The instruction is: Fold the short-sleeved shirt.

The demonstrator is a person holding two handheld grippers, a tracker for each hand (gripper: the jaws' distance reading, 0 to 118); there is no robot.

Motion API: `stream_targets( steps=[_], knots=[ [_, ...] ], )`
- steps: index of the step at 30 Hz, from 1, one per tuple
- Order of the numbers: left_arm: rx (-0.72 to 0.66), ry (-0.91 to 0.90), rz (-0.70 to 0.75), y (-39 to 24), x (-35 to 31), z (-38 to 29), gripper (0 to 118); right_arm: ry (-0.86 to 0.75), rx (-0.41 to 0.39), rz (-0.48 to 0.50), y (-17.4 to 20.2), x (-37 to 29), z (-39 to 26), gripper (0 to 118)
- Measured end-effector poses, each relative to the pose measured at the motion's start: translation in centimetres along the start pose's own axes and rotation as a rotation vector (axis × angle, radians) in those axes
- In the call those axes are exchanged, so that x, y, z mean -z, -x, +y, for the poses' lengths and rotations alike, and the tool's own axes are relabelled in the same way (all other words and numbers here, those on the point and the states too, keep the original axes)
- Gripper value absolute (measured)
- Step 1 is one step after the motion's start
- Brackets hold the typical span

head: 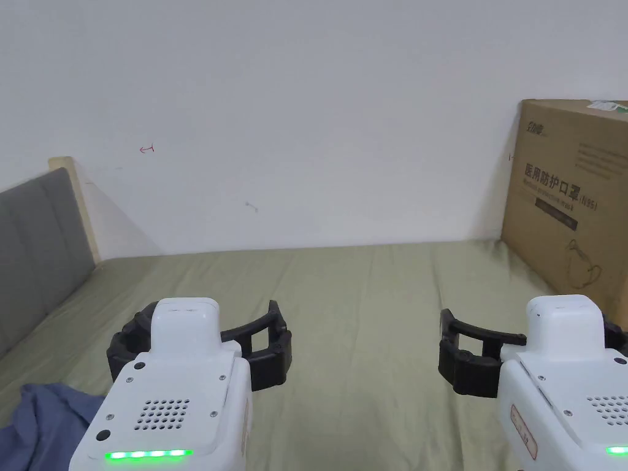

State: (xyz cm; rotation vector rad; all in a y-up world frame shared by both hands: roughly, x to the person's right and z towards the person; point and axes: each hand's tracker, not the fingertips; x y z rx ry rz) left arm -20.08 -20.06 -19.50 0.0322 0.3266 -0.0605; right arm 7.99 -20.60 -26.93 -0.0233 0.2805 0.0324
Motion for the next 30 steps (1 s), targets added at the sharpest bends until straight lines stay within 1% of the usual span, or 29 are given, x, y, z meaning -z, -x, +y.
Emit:
stream_targets(
  steps=[3, 6, 9, 16, 17, 18, 19, 20, 21, 22, 23, 24, 25, 26, 27, 30],
  knots=[
    [-0.015, 0.005, -0.005, -0.1, 0.2, 0.1, 113, 0.002, 0.009, 0.001, -0.2, 0.1, 0.1, 118],
    [-0.021, 0.002, -0.002, -0.2, 0.3, 0.2, 113, -0.005, 0.027, -0.023, -0.5, 0.0, 0.2, 118],
    [-0.012, -0.007, -0.003, -0.3, 0.4, 0.3, 113, 0.006, 0.037, -0.017, -0.7, 0.2, 0.3, 118],
    [0.004, -0.021, -0.004, -0.4, 0.5, 0.6, 112, 0.032, 0.034, -0.021, -0.8, 0.6, 0.1, 118],
    [0.006, -0.016, -0.001, -0.4, 0.6, 0.6, 110, 0.031, 0.028, -0.016, -0.8, 0.6, 0.1, 118],
    [0.004, -0.012, 0.0, -0.3, 0.6, 0.7, 102, 0.032, 0.022, -0.006, -0.8, 0.7, 0.2, 117],
    [-0.016, -0.004, -0.021, -0.1, 0.6, 0.9, 81, 0.029, 0.017, 0.005, -0.8, 0.7, 0.2, 110],
    [-0.027, 0.006, -0.027, 0.0, 0.7, 1.0, 36, 0.019, 0.008, 0.018, -0.7, 0.7, 0.3, 72],
    [-0.04, 0.029, -0.023, 0.1, 1.0, 1.0, 3, 0.007, -0.011, 0.012, -0.6, 0.7, 0.3, 19],
    [-0.045, 0.06, -0.022, 0.2, 1.3, 0.9, 0, 0.026, -0.049, -0.034, -0.6, 0.9, 0.3, 0],
    [-0.044, 0.048, -0.017, 0.3, 1.3, 0.6, 0, 0.02, -0.065, -0.052, -0.4, 1.1, 0.3, 0],
    [-0.047, 0.052, -0.016, 0.4, 1.3, 0.3, 0, 0.015, -0.01, 0.006, -0.9, 1.1, 0.1, 0],
    [-0.046, 0.056, -0.021, 0.4, 1.3, 0.2, 0, 0.024, 0.02, 0.054, -1.3, 1.1, 0.1, 0],
    [-0.035, 0.063, -0.024, 0.2, 1.4, 0.1, 0, 0.023, 0.005, 0.016, -1.5, 1.1, 0.0, 0],
    [-0.022, 0.066, -0.022, 0.0, 1.5, 0.0, 0, 0.023, -0.001, 0.001, -1.3, 1.0, -0.1, 0],
    [-0.027, 0.091, -0.053, -0.2, 2.0, -0.3, 0, 0.031, 0.006, -0.009, -2.0, 1.1, -0.3, 0]
  ],
)
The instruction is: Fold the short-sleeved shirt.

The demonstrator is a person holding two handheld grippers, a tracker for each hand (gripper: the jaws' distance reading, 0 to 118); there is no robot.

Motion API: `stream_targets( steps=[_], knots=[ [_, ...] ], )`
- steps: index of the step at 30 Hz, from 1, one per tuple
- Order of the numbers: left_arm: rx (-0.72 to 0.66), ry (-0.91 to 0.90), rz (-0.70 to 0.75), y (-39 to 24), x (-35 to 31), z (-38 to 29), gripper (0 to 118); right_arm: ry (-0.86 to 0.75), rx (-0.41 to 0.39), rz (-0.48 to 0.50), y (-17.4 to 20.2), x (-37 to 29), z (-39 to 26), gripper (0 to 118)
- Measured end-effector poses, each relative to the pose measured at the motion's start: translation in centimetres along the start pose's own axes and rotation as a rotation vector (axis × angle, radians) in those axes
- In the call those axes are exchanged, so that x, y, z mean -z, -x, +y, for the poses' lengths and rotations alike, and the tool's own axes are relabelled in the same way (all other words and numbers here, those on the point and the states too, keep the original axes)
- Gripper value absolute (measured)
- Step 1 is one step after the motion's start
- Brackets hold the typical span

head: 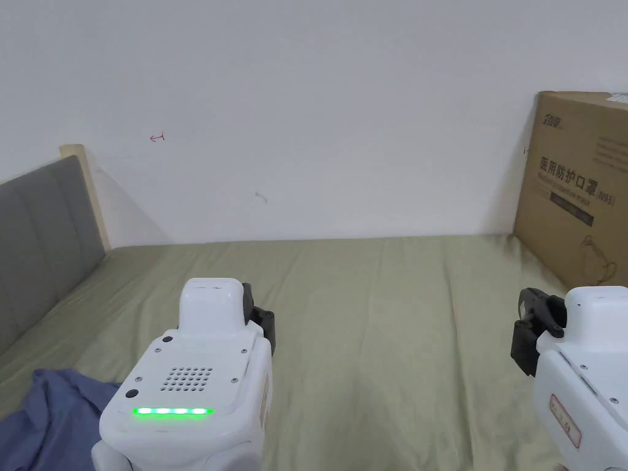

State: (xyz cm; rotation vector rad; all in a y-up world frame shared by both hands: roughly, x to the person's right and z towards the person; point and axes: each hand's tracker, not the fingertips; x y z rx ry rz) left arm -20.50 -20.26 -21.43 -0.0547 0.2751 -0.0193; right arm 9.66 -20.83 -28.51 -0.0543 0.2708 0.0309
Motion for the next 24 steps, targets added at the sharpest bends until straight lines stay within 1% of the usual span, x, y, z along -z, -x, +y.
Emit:
stream_targets(
  steps=[4, 6, 8, 11, 13, 16, 18, 21, 24],
  knots=[
    [-0.022, 0.032, -0.015, 0.2, 0.4, -0.4, 0, 0.036, 0.064, -0.006, -0.6, 0.3, -0.3, 0],
    [-0.014, 0.044, -0.012, 1.0, 0.1, -0.8, 0, 0.041, 0.068, -0.008, -0.2, 0.5, -0.6, 0],
    [0.019, 0.056, 0.01, 2.4, -0.5, -1.1, 0, 0.047, 0.073, 0.011, 0.8, 1.0, -0.9, 0],
    [0.071, 0.079, 0.091, 6.0, -2.2, -1.3, 0, 0.087, 0.08, 0.117, 4.3, 2.6, -1.1, 0],
    [0.074, 0.076, 0.18, 9.0, -4.1, -1.5, 0, 0.125, 0.089, 0.211, 7.6, 3.7, -1.3, 0],
    [0.013, 0.073, 0.308, 14.0, -7.2, -1.8, 0, 0.15, 0.061, 0.383, 12.3, 4.4, -1.3, 0],
    [-0.023, 0.067, 0.404, 16.8, -9.2, -1.9, 0, 0.162, 0.061, 0.468, 15.2, 4.7, -1.2, 0],
    [-0.088, 0.054, 0.463, 19.6, -11.2, -2.5, 0, 0.177, 0.103, 0.527, 17.6, 5.0, -1.4, 0],
    [-0.083, 0.064, 0.486, 20.9, -11.5, -2.5, 0, 0.195, 0.096, 0.529, 18.6, 5.5, -1.7, 0]
  ],
)
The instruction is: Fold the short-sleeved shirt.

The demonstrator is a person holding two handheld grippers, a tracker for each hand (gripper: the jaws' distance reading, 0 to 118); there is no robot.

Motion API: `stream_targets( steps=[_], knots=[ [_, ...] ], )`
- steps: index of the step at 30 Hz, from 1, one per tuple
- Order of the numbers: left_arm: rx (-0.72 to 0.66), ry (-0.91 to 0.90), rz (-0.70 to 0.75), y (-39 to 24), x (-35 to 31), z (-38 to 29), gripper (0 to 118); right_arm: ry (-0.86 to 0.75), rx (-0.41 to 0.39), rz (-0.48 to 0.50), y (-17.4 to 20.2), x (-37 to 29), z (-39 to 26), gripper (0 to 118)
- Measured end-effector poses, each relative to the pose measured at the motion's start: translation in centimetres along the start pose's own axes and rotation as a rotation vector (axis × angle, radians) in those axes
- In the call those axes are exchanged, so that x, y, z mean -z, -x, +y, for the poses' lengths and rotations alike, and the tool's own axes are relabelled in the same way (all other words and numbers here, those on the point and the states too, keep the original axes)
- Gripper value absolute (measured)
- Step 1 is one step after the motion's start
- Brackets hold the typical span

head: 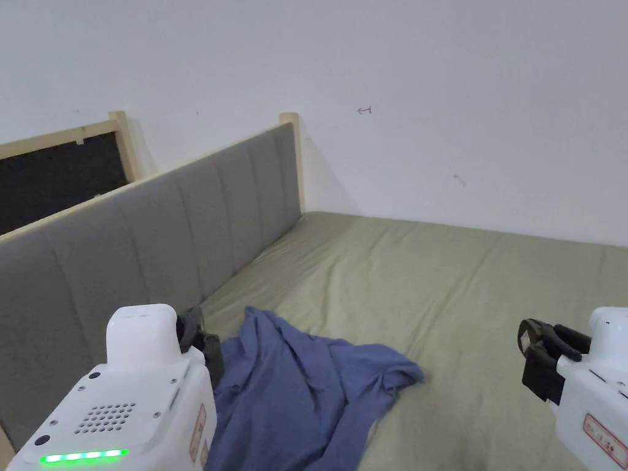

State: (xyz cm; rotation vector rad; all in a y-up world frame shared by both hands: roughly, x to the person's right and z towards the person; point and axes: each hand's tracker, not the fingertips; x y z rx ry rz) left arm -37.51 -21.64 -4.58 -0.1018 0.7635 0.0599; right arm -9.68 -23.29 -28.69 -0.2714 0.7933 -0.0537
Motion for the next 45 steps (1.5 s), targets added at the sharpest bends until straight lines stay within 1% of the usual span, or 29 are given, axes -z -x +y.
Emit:
stream_targets(
  steps=[2, 4, 5, 6, 8, 9, 10, 11, 12, 15, 16, 18, 21, 23, 24, 25, 27, 28, 30, 31, 32, 33, 34, 35, 37, 39, 41, 43, 45],
  knots=[
    [0.009, 0.029, -0.005, 0.3, 1.4, 0.5, 0, 0.02, -0.008, 0.004, -0.3, 0.3, -0.3, 0],
    [0.006, 0.155, -0.055, 0.7, 4.6, 1.1, 0, 0.042, -0.01, 0.012, -0.9, 0.4, -0.5, 0],
    [-0.013, 0.256, -0.101, 1.0, 7.0, 1.3, 0, 0.057, -0.011, 0.016, -1.3, 0.2, -0.7, 0],
    [-0.044, 0.418, -0.177, 1.5, 10.5, 1.1, 0, 0.072, -0.014, 0.013, -1.7, 0.2, -0.9, 0],
    [-0.165, 0.709, -0.336, 2.5, 16.8, -0.7, 0, 0.107, -0.022, -0.001, -2.6, 0.4, -1.3, 0],
    [-0.235, 0.837, -0.365, 2.8, 19.5, -2.2, 0, 0.124, -0.02, -0.01, -3.3, 0.5, -1.7, 0],
    [-0.308, 0.891, -0.367, 3.2, 21.5, -3.8, 1, 0.141, -0.016, -0.015, -3.8, 0.8, -2.0, 0],
    [-0.343, 0.942, -0.34, 3.4, 23.4, -5.3, 20, 0.159, -0.007, -0.02, -4.3, 1.1, -2.4, 0],
    [-0.335, 0.999, -0.291, 3.3, 24.6, -6.5, 55, 0.176, 0.007, -0.027, -4.8, 1.5, -2.8, 0],
    [-0.168, 1.056, -0.151, 3.3, 28.0, -10.0, 96, 0.237, 0.043, -0.043, -6.1, 2.6, -4.1, 0],
    [-0.129, 1.054, -0.146, 2.9, 28.2, -11.2, 117, 0.261, 0.05, -0.048, -6.5, 3.1, -4.6, 0],
    [-0.078, 1.057, -0.145, 2.6, 29.3, -12.9, 116, 0.295, 0.061, -0.051, -7.2, 3.9, -5.7, 0],
    [-0.075, 1.12, -0.147, 2.7, 31.0, -16.8, 116, 0.331, 0.065, -0.052, -7.3, 4.5, -6.8, 0],
    [-0.053, 1.228, -0.124, 2.6, 31.6, -20.6, 116, 0.353, 0.073, -0.046, -7.3, 4.8, -7.5, 0],
    [-0.012, 1.219, -0.133, 3.6, 32.8, -22.7, 118, 0.365, 0.077, -0.042, -7.2, 5.0, -7.8, 0],
    [0.021, 1.118, -0.124, 3.3, 32.1, -22.1, 118, 0.376, 0.079, -0.038, -7.1, 5.0, -8.0, 0],
    [-0.004, 1.048, -0.048, 2.4, 31.1, -22.2, 118, 0.399, 0.094, -0.016, -6.8, 5.2, -8.3, 0],
    [0.026, 0.996, -0.055, 1.6, 29.4, -21.9, 118, 0.402, 0.105, -0.008, -6.7, 5.2, -8.4, 0],
    [0.018, 0.931, -0.072, 1.9, 28.2, -21.9, 118, 0.397, 0.126, -0.001, -6.6, 5.2, -8.5, 0],
    [0.032, 0.955, -0.082, 1.9, 28.2, -21.5, 116, 0.395, 0.131, 0.0, -6.4, 5.2, -8.6, 0],
    [0.036, 0.935, -0.087, 2.2, 28.3, -21.5, 105, 0.395, 0.134, 0.0, -6.3, 5.2, -8.5, 0],
    [0.041, 0.898, -0.087, 2.2, 27.8, -21.0, 85, 0.396, 0.134, -0.002, -6.2, 5.2, -8.4, 0],
    [0.067, 0.851, -0.099, 2.1, 27.3, -20.2, 49, 0.398, 0.13, 0.0, -6.2, 5.1, -8.3, 0],
    [0.098, 0.805, -0.109, 2.0, 26.8, -19.4, 0, 0.398, 0.124, 0.002, -6.1, 4.9, -8.1, 0],
    [0.212, 0.743, -0.014, 1.8, 25.7, -18.2, 0, 0.387, 0.105, 0.001, -6.2, 4.5, -7.7, 0],
    [0.071, 0.711, -0.09, 3.2, 25.8, -16.2, 0, 0.372, 0.094, -0.005, -6.4, 3.8, -7.2, 0],
    [0.017, 0.69, -0.085, 4.0, 24.7, -13.7, 0, 0.361, 0.097, -0.014, -6.7, 3.0, -6.6, 0],
    [0.021, 0.614, -0.108, 4.4, 23.9, -10.6, 0, 0.344, 0.108, -0.024, -7.1, 2.0, -6.0, 0],
    [0.101, 0.52, -0.137, 3.9, 21.0, -6.3, 0, 0.32, 0.12, -0.034, -7.4, 0.7, -5.3, 0]
  ],
)
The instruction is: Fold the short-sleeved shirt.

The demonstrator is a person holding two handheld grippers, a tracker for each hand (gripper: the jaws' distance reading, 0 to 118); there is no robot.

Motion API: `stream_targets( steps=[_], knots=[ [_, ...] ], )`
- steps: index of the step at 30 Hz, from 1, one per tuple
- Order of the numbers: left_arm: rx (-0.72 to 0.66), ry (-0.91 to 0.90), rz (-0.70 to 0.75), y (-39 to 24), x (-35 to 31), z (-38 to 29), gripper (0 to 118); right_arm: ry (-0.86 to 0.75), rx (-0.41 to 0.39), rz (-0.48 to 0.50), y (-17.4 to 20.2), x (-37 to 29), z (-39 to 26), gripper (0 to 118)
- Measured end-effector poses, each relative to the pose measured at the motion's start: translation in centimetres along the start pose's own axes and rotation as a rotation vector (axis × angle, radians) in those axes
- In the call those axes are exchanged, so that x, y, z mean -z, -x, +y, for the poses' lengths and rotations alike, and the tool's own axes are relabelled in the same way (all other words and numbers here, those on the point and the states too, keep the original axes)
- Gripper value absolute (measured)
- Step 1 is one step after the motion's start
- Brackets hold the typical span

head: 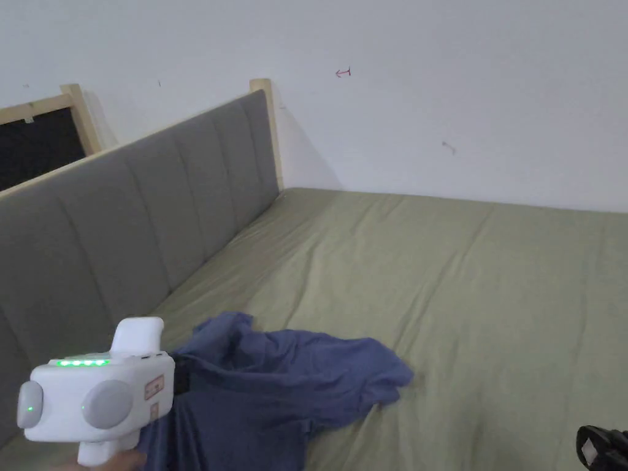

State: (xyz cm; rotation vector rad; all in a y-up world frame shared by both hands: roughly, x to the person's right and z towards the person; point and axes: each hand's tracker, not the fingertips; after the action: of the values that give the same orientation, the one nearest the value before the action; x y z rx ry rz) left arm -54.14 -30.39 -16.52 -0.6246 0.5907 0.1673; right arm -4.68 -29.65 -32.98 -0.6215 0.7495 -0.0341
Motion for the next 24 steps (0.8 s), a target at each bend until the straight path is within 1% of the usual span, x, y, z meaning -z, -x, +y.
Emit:
stream_targets(
  steps=[3, 5, 6, 7, 9, 13, 14, 18, 21, 22, 24],
  knots=[
    [0.03, -0.128, -0.057, 0.1, -4.4, 4.2, 0, -0.049, -0.002, -0.017, -0.4, -2.2, 0.5, 0],
    [0.053, -0.212, -0.11, -1.2, -7.9, 7.6, 0, -0.083, -0.001, -0.03, -0.8, -3.7, 1.0, 0],
    [0.036, -0.221, -0.159, -2.3, -9.7, 9.1, 0, -0.094, 0.005, -0.032, -1.1, -4.5, 1.2, 0],
    [0.062, -0.253, -0.178, -4.8, -12.9, 10.3, 0, -0.106, 0.013, -0.037, -1.3, -5.2, 1.5, 0],
    [0.084, -0.294, -0.273, -7.7, -16.7, 12.9, 0, -0.142, 0.03, -0.048, -2.0, -6.8, 1.9, 0],
    [0.119, -0.355, -0.429, -13.2, -21.3, 16.7, 0, -0.215, 0.046, -0.083, -3.4, -10.2, 2.3, 0],
    [0.132, -0.359, -0.447, -14.6, -22.3, 17.3, 0, -0.223, 0.049, -0.088, -3.8, -11.0, 2.3, 0],
    [0.162, -0.292, -0.578, -21.1, -23.2, 18.8, 0, -0.259, 0.058, -0.12, -5.6, -14.3, 2.1, 0],
    [0.266, -0.245, -0.579, -26.4, -22.0, 18.7, 0, -0.291, 0.07, -0.171, -7.4, -16.5, 1.8, 0],
    [0.3, -0.21, -0.589, -28.1, -21.3, 18.3, 0, -0.299, 0.078, -0.185, -8.0, -17.1, 1.7, 0],
    [0.323, -0.118, -0.629, -31.8, -18.4, 16.9, 0, -0.304, 0.097, -0.208, -9.4, -18.0, 1.3, 0]
  ],
)
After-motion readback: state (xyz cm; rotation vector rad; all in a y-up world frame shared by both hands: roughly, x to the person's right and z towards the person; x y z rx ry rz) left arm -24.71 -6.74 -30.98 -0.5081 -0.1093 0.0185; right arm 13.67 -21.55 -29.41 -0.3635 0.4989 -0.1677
